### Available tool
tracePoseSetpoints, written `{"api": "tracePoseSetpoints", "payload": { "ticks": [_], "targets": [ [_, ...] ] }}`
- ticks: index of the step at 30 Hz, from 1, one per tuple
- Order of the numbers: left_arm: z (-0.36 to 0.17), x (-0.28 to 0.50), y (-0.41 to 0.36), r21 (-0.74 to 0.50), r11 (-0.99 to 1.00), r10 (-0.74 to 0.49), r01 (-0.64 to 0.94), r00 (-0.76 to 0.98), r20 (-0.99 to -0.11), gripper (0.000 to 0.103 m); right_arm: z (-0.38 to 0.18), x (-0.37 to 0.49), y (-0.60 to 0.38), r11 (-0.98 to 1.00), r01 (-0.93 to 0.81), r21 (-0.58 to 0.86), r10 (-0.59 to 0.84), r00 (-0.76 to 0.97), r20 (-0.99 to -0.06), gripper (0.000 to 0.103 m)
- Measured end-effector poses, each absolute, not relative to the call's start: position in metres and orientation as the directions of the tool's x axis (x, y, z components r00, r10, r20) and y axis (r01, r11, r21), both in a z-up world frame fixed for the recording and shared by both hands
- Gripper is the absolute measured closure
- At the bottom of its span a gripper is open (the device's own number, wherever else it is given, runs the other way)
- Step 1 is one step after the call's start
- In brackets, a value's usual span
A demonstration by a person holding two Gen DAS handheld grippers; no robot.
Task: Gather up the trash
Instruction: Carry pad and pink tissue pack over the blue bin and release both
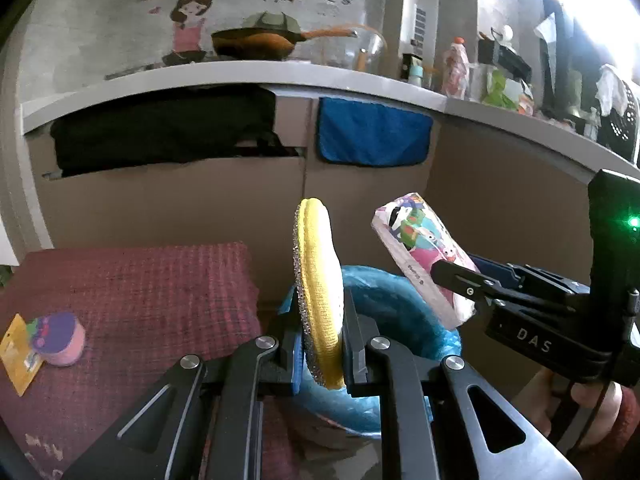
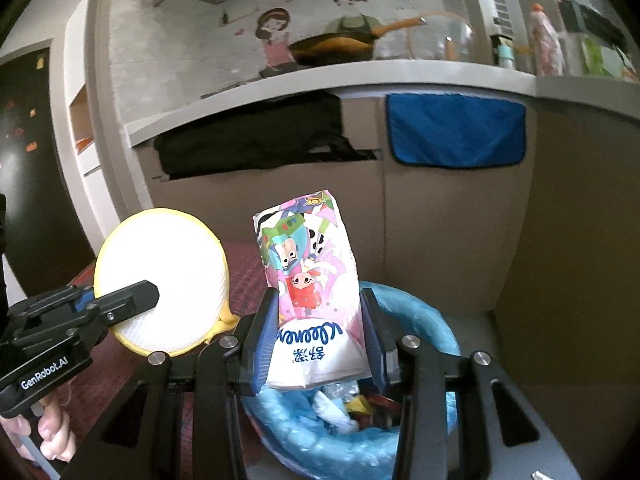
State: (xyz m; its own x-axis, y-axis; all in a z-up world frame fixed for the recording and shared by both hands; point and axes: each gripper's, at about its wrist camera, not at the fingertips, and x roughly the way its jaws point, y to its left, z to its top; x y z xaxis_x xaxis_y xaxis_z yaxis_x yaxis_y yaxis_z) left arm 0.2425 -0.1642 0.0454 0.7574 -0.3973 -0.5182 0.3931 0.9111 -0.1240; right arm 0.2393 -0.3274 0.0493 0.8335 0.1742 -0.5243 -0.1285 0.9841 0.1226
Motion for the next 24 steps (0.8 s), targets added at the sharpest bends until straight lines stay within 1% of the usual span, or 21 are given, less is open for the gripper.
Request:
{"api": "tracePoseSetpoints", "payload": {
  "ticks": [11,24],
  "targets": [
    [0.019,0.265,-0.188,-0.148,0.901,-0.415,0.408,0.708,-0.572,0.088,0.027,0.252,-0.359,0.983,-0.063,0.174,0.153,0.807,-0.570,0.066],
    [0.001,0.292,-0.204,-0.164,0.893,-0.426,0.419,0.670,-0.608,0.088,0.003,0.271,-0.373,0.985,-0.023,0.171,0.127,0.770,-0.625,0.066]
  ]
}}
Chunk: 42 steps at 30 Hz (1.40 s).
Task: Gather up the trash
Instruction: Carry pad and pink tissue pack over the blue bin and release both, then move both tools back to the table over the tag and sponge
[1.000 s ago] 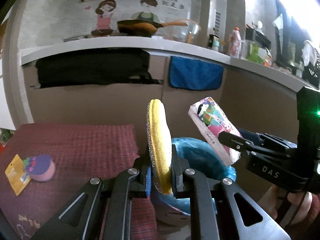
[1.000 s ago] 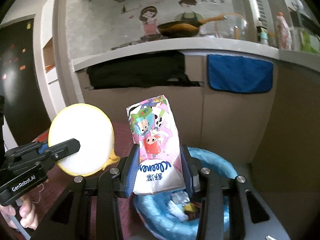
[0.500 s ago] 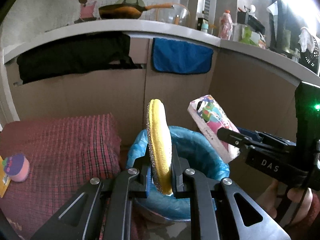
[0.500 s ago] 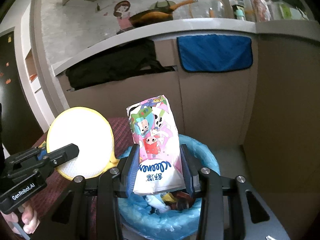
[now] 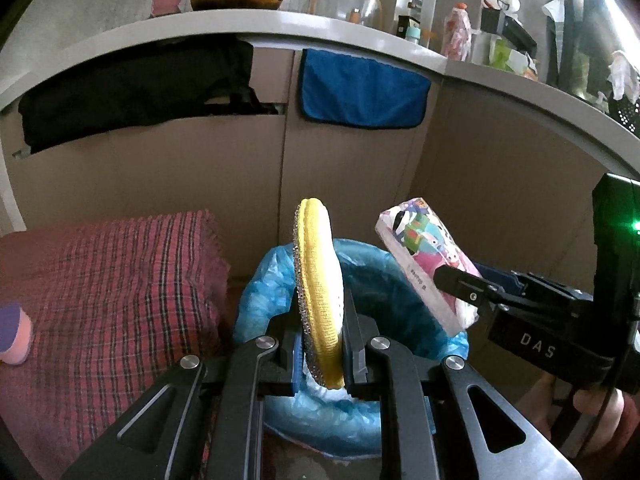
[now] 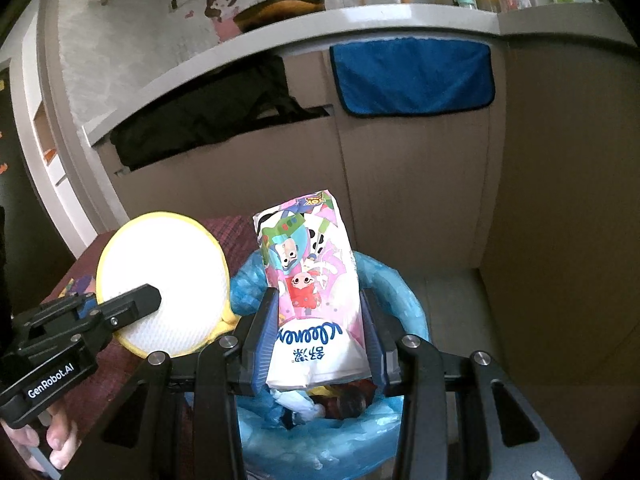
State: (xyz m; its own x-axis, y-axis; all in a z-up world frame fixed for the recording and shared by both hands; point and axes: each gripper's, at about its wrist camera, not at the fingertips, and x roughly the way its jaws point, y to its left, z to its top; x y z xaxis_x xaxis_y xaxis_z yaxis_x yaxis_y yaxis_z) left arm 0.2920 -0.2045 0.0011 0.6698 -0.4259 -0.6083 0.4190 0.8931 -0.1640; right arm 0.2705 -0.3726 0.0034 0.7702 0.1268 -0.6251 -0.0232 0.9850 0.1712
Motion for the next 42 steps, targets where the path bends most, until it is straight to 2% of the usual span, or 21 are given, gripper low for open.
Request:
{"api": "tracePoseSetpoints", "payload": {
  "ticks": [20,22,24,25,27,32,42],
  "targets": [
    [-0.040,0.335,-0.218,-0.195,0.895,-0.417,0.402,0.592,-0.690,0.087,-0.030,0.295,-0.382,0.984,0.025,0.174,0.107,0.696,-0.710,0.065],
    [-0.042,0.341,-0.216,-0.241,0.883,-0.447,0.402,0.566,-0.693,0.083,-0.033,0.297,-0.382,0.981,0.019,0.193,0.128,0.681,-0.721,0.063],
    [-0.042,0.345,-0.209,-0.297,0.871,-0.480,0.391,0.549,-0.685,0.057,-0.037,0.300,-0.383,0.976,0.022,0.216,0.149,0.657,-0.739,0.062],
    [-0.040,0.346,-0.206,-0.310,0.868,-0.488,0.388,0.552,-0.676,0.052,-0.039,0.302,-0.384,0.974,0.022,0.226,0.158,0.651,-0.743,0.062],
    [-0.036,0.345,-0.201,-0.308,0.873,-0.481,0.377,0.569,-0.667,0.051,-0.040,0.302,-0.383,0.971,0.016,0.238,0.173,0.644,-0.746,0.057],
    [-0.026,0.343,-0.186,-0.296,0.890,-0.453,0.348,0.591,-0.667,0.051,-0.028,0.296,-0.382,0.975,0.017,0.224,0.154,0.674,-0.723,0.055],
    [-0.010,0.315,-0.117,-0.278,0.922,-0.388,0.271,0.647,-0.656,0.051,0.010,0.276,-0.347,0.990,-0.052,0.134,0.129,0.743,-0.657,0.055]
  ]
}}
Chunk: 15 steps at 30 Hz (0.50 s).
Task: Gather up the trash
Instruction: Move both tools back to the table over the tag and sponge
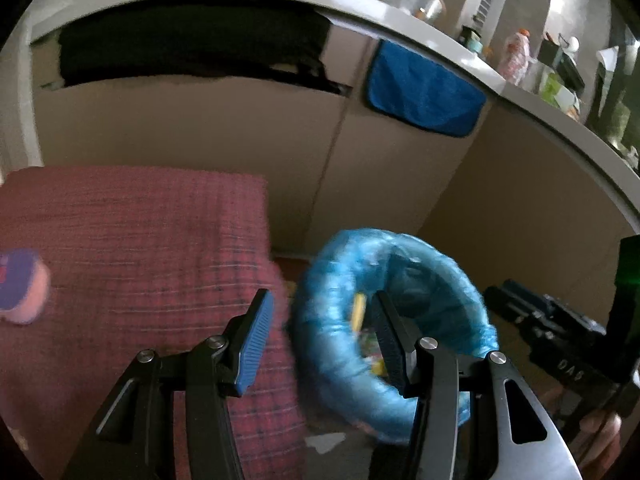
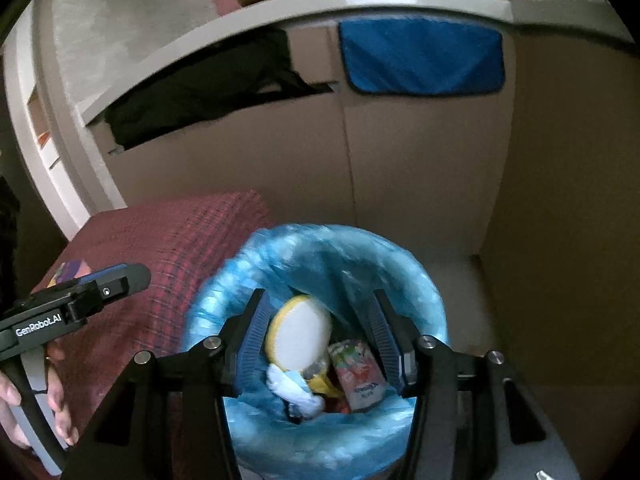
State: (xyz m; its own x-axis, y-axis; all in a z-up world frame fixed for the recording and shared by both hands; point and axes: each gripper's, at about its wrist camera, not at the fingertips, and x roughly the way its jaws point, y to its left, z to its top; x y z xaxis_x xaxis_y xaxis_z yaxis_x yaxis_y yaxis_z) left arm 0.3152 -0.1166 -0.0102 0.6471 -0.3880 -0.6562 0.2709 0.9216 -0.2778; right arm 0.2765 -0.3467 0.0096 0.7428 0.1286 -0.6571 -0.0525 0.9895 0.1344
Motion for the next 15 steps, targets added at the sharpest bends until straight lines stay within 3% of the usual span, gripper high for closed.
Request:
{"api": "tracePoseSetpoints", "payload": {
  "ticks": [9,15],
  "targets": [
    [0.008,0.283,0.014,-0.233,0.968,-0.226,0.096,0.742,-0.632,0.051,0.039,0.274,-0.257,0.984,-0.168,0.062,0.171,0.777,-0.606,0.055],
    [0.000,0.269,0.117,-0.241,0.967,-0.098,-0.078,0.761,-0.641,0.051,0.037,0.286,-0.178,0.937,-0.335,0.101,0.320,0.704,-0.634,0.055]
  ]
}}
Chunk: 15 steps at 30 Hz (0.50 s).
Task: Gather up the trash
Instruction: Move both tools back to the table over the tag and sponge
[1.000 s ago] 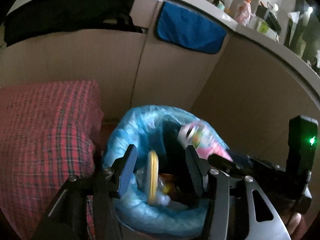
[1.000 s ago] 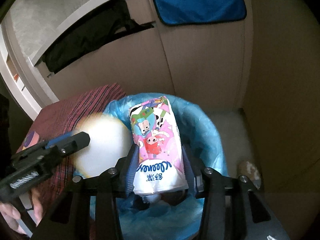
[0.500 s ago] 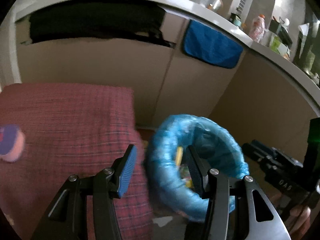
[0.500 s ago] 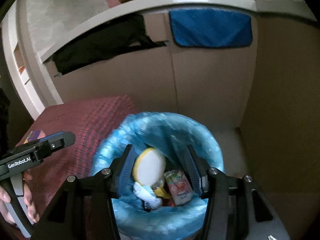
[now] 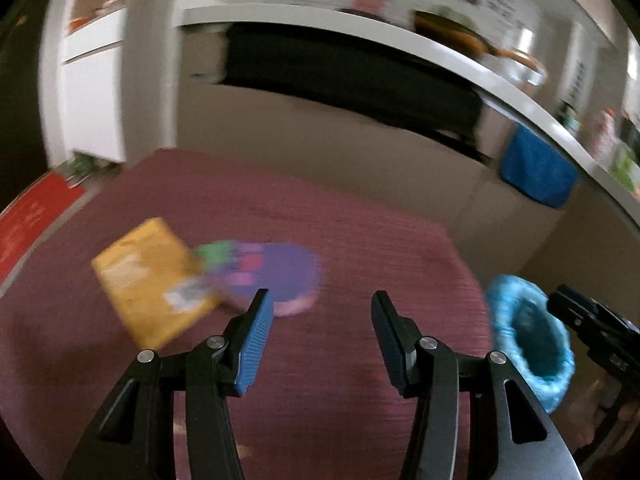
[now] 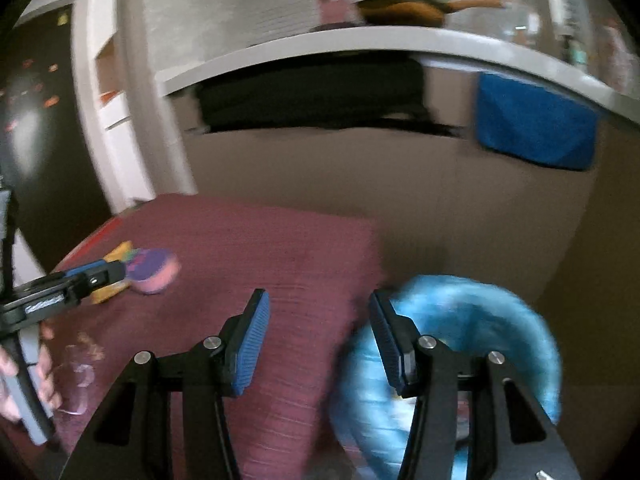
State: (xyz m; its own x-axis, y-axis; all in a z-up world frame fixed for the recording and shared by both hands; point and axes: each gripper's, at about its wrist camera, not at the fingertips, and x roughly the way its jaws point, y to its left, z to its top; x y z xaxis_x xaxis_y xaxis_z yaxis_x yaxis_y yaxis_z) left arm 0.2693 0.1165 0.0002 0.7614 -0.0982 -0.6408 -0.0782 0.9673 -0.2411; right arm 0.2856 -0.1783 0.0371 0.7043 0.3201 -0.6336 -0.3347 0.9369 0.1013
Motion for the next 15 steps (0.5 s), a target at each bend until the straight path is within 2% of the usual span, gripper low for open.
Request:
{"api": "tracePoseSetpoints", "payload": {
  "ticks": [8,15],
  "targets": [
    [-0.021,0.244,0.224,-0.257,0.932,0.026,-0.255,0.756,-0.654,0.051,0.024,0.298,-0.057,0.817,-0.574,0.047,0.448,0.583,-0.678,0.055],
    [-0.044,0.235,0.268,-0.283,0.902,0.049,-0.326,0.729,-0.683,0.051,-0.008,0.311,0.032,0.703,-0.710,-0.031,0.435,0.464,-0.772,0.055]
  ]
}}
